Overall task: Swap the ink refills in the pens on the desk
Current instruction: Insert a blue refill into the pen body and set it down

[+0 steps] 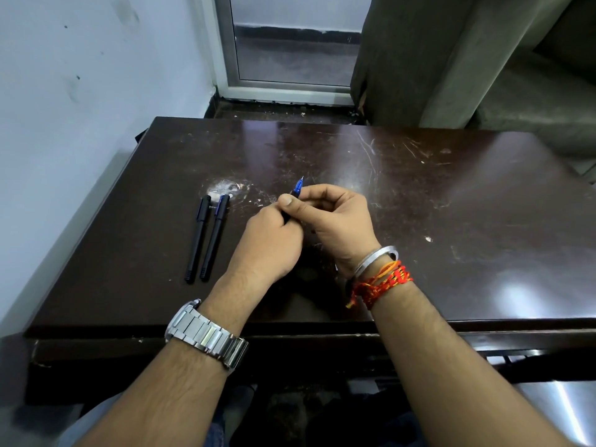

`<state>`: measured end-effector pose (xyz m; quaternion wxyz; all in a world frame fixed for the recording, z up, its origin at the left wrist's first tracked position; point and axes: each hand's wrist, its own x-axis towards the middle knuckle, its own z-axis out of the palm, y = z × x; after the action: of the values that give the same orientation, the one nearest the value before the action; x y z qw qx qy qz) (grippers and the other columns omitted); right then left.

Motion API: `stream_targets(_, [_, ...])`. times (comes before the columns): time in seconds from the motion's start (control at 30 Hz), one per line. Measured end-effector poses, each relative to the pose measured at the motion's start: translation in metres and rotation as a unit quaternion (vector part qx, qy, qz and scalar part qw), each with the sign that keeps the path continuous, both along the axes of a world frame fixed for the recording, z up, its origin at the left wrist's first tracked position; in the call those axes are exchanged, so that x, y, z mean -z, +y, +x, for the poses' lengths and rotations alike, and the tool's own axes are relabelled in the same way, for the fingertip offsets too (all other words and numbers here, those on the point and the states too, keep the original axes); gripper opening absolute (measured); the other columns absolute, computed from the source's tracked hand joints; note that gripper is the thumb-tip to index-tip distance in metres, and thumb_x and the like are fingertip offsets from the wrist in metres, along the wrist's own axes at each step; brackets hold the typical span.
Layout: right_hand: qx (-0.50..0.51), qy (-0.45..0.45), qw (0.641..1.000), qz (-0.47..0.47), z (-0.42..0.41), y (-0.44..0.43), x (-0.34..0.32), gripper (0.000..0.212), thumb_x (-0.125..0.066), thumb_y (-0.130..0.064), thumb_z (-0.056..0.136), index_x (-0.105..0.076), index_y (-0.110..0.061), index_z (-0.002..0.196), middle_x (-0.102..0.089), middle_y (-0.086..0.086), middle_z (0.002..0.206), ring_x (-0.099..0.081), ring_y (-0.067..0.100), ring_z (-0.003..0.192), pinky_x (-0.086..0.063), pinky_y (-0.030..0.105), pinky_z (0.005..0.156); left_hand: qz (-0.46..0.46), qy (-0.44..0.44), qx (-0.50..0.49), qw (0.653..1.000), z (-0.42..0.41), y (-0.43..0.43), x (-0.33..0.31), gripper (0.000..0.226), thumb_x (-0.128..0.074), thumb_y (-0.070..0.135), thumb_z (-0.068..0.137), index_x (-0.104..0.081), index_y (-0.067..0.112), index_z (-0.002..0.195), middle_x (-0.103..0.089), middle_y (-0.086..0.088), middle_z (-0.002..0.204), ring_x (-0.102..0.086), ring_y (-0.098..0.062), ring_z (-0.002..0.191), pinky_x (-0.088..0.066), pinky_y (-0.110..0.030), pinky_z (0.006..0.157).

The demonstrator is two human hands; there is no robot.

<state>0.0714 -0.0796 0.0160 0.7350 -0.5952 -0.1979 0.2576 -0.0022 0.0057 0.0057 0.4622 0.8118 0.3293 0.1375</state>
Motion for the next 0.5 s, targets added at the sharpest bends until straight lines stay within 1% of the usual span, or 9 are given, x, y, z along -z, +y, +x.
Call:
stream_targets(0.03, [0.014,-0.005,1.000,-0.011,0.0004,0.0006,0.0008,0.015,-0.081,-0.005,0.074,-0.069,-0.005,0.081,-0.068,0.005,0.069,-0.062,0.009,0.060,-0.052,0.020,0.058,-0.004,-0.001,0.004,1.000,-0.0003,-0.0007,-0.0009,0.041,-0.043,0.029,0.088,-0.068,0.035,0.120,-0.072,0.004,0.109,-0.065,-0.017,0.098,-0.053,-0.032,0.077])
stream_targets(0.07, [0.015,-0.006,1.000,-0.016,0.0004,0.0011,0.0013,0.015,-0.081,-0.006,0.074,-0.068,-0.006,0.081,-0.066,0.005,0.068,-0.061,0.009,0.059,-0.050,0.020,0.057,-0.005,-0.004,0.006,1.000,-0.0002,-0.0008,-0.0009,0.040,-0.043,0.030,0.088,-0.069,0.035,0.118,-0.073,0.005,0.107,-0.066,-0.016,0.097,-0.054,-0.032,0.077])
stream_targets(0.17, [-0.046,0.015,0.999,0.017,0.0002,0.0019,0.0030,0.011,-0.073,-0.002,0.082,-0.070,-0.006,0.092,-0.070,0.004,0.075,-0.065,0.009,0.066,-0.050,0.018,0.060,0.001,-0.014,-0.003,1.000,0.0007,-0.0004,0.0007,0.029,-0.045,0.029,0.092,-0.068,0.029,0.110,-0.072,0.004,0.102,-0.065,-0.013,0.087,-0.045,-0.026,0.061])
stream_targets(0.2, [-0.060,0.023,0.998,0.028,-0.0002,0.0016,0.0032,0.014,-0.070,0.001,0.083,-0.072,-0.006,0.095,-0.072,0.004,0.079,-0.067,0.010,0.071,-0.052,0.018,0.063,0.006,-0.013,-0.010,1.000,0.0008,0.0000,0.0011,0.027,-0.045,0.029,0.093,-0.067,0.028,0.109,-0.071,0.003,0.103,-0.064,-0.015,0.088,-0.043,-0.026,0.059])
stream_targets(0.27, [-0.057,0.011,0.998,0.033,-0.0006,0.0016,0.0038,0.017,-0.070,0.003,0.082,-0.072,-0.005,0.097,-0.073,0.007,0.083,-0.068,0.014,0.078,-0.055,0.022,0.072,0.010,-0.011,-0.016,1.000,0.0002,0.0008,0.0009,0.032,-0.045,0.027,0.090,-0.067,0.028,0.113,-0.071,0.001,0.109,-0.064,-0.020,0.095,-0.045,-0.028,0.066])
stream_targets(0.3, [-0.041,-0.002,0.999,0.028,-0.0004,0.0016,0.0044,0.015,-0.073,0.002,0.080,-0.072,-0.004,0.094,-0.072,0.008,0.081,-0.068,0.016,0.077,-0.055,0.023,0.073,0.008,-0.013,-0.012,1.000,-0.0005,0.0005,0.0002,0.038,-0.044,0.025,0.088,-0.068,0.031,0.116,-0.071,0.003,0.110,-0.064,-0.019,0.098,-0.046,-0.029,0.070])
stream_targets(0.4, [0.012,-0.018,1.000,0.007,-0.0007,0.0028,0.0051,0.017,-0.082,-0.003,0.073,-0.067,-0.009,0.079,-0.068,0.003,0.069,-0.063,0.011,0.065,-0.053,0.021,0.064,0.002,-0.006,0.005,1.000,-0.0007,-0.0010,-0.0021,0.044,-0.044,0.026,0.084,-0.070,0.036,0.117,-0.073,0.005,0.109,-0.065,-0.017,0.099,-0.052,-0.031,0.076])
stream_targets(0.43, [0.009,-0.015,1.000,0.011,-0.0008,0.0034,0.0054,0.016,-0.081,-0.003,0.074,-0.066,-0.008,0.079,-0.068,0.003,0.070,-0.062,0.011,0.065,-0.052,0.020,0.063,0.004,-0.003,0.007,1.000,-0.0004,-0.0014,-0.0015,0.040,-0.044,0.027,0.086,-0.070,0.033,0.116,-0.073,0.003,0.107,-0.066,-0.019,0.097,-0.053,-0.032,0.074])
stream_targets(0.5, [-0.027,0.016,0.999,0.034,-0.0015,0.0038,0.0044,0.009,-0.074,-0.001,0.081,-0.069,-0.006,0.087,-0.070,0.008,0.079,-0.065,0.014,0.072,-0.053,0.022,0.069,0.010,-0.003,0.001,1.000,0.0002,-0.0014,0.0005,0.027,-0.046,0.031,0.092,-0.068,0.025,0.106,-0.072,-0.001,0.101,-0.066,-0.022,0.093,-0.046,-0.030,0.062])
